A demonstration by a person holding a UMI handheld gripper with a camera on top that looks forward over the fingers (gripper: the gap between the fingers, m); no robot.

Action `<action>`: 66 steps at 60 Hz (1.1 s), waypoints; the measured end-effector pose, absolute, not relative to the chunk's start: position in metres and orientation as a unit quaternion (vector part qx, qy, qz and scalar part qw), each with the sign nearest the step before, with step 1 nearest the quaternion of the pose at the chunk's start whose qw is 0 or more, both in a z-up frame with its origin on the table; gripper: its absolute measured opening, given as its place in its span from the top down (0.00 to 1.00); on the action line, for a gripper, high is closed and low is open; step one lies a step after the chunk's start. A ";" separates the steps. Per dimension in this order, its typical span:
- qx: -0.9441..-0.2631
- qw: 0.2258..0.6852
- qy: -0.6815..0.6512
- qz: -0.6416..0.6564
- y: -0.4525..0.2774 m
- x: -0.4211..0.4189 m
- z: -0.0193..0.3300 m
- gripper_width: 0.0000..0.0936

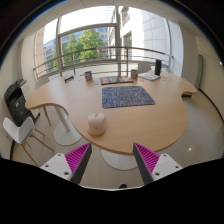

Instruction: Arrange mouse

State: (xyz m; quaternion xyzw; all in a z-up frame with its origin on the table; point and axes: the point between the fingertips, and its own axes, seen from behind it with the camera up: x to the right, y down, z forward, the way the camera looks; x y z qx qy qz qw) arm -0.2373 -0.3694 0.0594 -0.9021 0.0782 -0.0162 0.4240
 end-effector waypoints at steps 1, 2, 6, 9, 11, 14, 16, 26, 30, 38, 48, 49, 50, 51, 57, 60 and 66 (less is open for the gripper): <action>-0.901 0.426 0.076 -0.015 -0.360 -0.242 0.056 0.09; -0.900 0.429 0.073 -0.014 -0.351 -0.247 0.053 0.09; -0.893 0.444 0.065 -0.014 -0.314 -0.261 0.046 0.09; -0.890 0.451 0.059 -0.015 -0.288 -0.269 0.037 0.09; -0.889 0.454 0.057 -0.018 -0.273 -0.276 0.033 0.10; -0.888 0.456 0.054 -0.023 -0.253 -0.279 0.024 0.10; -0.888 0.457 0.050 -0.023 -0.234 -0.275 0.018 0.11; -0.895 0.443 0.050 -0.025 -0.205 -0.281 -0.013 0.24; -0.892 0.449 0.040 -0.030 -0.200 -0.282 -0.012 0.38; -0.887 0.460 0.036 -0.025 -0.197 -0.283 -0.010 0.48; -0.893 0.449 0.008 -0.015 -0.193 -0.292 -0.007 0.57; -0.893 0.449 0.004 -0.014 -0.192 -0.293 -0.004 0.57; -0.892 0.452 0.001 -0.013 -0.190 -0.293 0.000 0.57; -0.890 0.455 0.000 -0.012 -0.187 -0.293 0.006 0.57; -0.872 0.489 -0.008 0.017 -0.171 -0.303 0.064 0.57; -0.858 0.511 -0.014 0.036 -0.156 -0.305 0.099 0.57; -0.826 0.561 -0.016 0.049 -0.116 -0.291 0.165 0.57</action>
